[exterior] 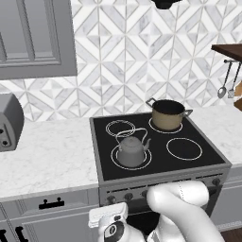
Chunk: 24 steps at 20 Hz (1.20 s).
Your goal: Pick the kettle from the counter and place it on a stove burner. Then turn the burner on.
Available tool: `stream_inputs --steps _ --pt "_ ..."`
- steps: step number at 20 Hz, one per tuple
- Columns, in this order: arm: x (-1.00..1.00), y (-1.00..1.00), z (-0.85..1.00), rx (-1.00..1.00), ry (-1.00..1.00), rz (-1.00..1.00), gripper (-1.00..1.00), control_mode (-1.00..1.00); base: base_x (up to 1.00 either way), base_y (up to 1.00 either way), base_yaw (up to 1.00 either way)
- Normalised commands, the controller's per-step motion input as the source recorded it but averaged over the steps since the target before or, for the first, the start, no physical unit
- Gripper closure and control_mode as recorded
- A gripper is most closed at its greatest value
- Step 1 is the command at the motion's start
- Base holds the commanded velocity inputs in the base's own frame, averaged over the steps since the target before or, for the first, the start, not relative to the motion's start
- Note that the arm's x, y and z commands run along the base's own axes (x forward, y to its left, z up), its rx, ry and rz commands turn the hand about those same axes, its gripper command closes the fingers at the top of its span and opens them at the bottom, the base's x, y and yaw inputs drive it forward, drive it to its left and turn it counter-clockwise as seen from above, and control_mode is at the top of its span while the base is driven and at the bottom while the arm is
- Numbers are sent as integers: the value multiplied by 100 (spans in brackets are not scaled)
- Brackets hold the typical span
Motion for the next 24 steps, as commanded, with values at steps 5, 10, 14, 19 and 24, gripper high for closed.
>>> stream_inputs --steps 5,10,14,19,24 --pt "22 0 0 0 4 8 100 -100 0 0 0" --pt "36 0 0 0 13 18 100 -100 0 0 0" --pt "34 0 -1 -10 14 24 100 -100 0 0 0" --pt "29 0 -8 -27 17 29 100 -100 0 0 0" --pt "14 0 0 -29 21 29 100 -100 0 0 0"
